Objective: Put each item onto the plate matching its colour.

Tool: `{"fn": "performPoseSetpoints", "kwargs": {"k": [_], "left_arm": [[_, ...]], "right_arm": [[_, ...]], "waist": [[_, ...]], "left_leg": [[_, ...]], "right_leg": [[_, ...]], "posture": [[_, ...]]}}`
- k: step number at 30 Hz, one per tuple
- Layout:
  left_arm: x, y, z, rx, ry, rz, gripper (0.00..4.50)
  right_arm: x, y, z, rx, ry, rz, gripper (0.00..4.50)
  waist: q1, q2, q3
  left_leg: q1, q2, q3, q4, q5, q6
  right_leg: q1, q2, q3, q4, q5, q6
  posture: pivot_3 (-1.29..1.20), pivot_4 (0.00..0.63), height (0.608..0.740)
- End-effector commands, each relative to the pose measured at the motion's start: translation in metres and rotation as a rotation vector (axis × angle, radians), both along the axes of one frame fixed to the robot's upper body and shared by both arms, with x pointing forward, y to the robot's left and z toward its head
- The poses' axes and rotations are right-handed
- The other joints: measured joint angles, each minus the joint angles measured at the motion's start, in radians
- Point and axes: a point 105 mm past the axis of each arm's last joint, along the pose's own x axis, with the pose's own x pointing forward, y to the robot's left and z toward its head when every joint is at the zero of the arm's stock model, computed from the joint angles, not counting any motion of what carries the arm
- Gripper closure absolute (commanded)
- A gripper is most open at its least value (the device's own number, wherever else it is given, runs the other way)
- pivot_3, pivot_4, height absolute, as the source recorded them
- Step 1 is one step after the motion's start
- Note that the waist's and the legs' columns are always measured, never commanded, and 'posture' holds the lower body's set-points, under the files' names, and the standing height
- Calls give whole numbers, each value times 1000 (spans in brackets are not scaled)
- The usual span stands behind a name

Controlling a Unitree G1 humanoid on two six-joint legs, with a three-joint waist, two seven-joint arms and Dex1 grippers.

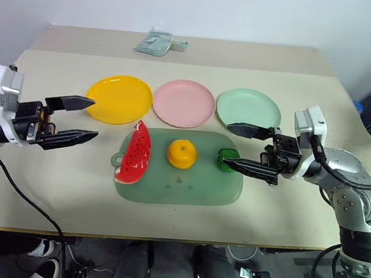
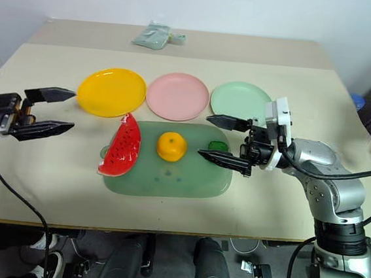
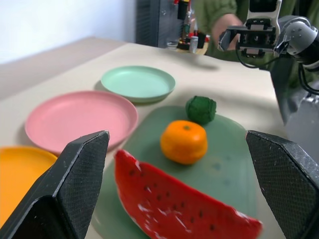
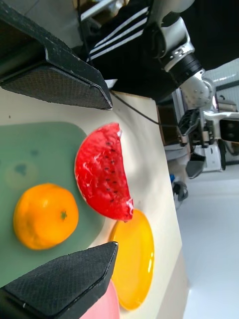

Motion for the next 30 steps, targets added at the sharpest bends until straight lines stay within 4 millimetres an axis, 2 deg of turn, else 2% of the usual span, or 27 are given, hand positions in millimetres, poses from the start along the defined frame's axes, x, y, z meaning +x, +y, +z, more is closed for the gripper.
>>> {"fn": "performPoseSetpoints", "kwargs": {"k": [1, 5, 11, 16, 18, 20, 22, 25, 27, 30], "left_arm": [[-6, 1, 4, 26, -25, -4, 0], [-7, 6, -12, 1, 6, 20, 0], [-2, -6, -13, -32, 20, -22, 0], [12, -1, -15, -20, -2, 57, 0], [8, -16, -11, -18, -1, 111, 0], [11, -39, 21, -56, 30, 185, 0], [2, -54, 30, -17, -13, 209, 0], [4, -52, 21, 19, 42, 374, 0], [3, -51, 16, 3, 114, 426, 0], [-5, -67, 6, 61, 143, 466, 0]], "right_arm": [[-1, 2, 10, 3, -60, 12, 202], [-3, 0, 4, -13, -59, -13, 202], [-11, -11, 7, -52, -36, -29, 202], [-6, -10, 10, -61, -40, -47, 202], [-8, -12, 1, -66, -40, -47, 202], [3, 0, 11, -40, -58, -47, 202], [4, 3, 12, -31, -44, -16, 202], [8, 3, -3, -89, -23, -6, 202], [7, 7, 3, -59, -12, 18, 202], [8, 6, 1, -70, -13, 38, 202]], "waist": [[-2, 0, 0], [-2, 0, 0], [13, 0, 0], [16, 0, 0], [15, 0, 0], [15, -4, 2], [14, -4, 2], [15, -3, 1], [14, -3, 1], [15, -4, 1]], "left_leg": [[0, 0, 0, 0, 0, 0], [0, 0, 0, -1, 0, 0], [0, 0, 0, 0, 0, 0], [0, 0, 0, 0, 0, 0], [0, 0, 0, 0, 0, 0], [0, 0, 0, 0, 0, 0], [-1, 1, -2, 1, 0, 0], [1, -1, -1, 1, 0, 0], [1, 0, -1, 0, 0, 0], [1, 0, -2, 0, 0, 0]], "right_leg": [[0, 0, 0, 0, 0, 0], [0, 0, 0, 0, 0, 0], [0, -1, 0, 0, 0, 0], [0, 0, 0, 0, 0, 0], [0, 0, 0, 0, 0, 0], [0, -1, 0, -1, 0, 0], [0, 0, 0, 0, 0, 0], [2, -1, 0, 0, 0, 1], [2, 0, 1, 0, 0, 1], [1, 0, 0, 1, 0, 1]], "posture": [[0, 150, 740], [0, 150, 740], [0, 150, 740], [0, 150, 740], [0, 150, 740], [0, 150, 740], [0, 150, 740], [0, 150, 740], [0, 150, 740], [0, 150, 740]]}}
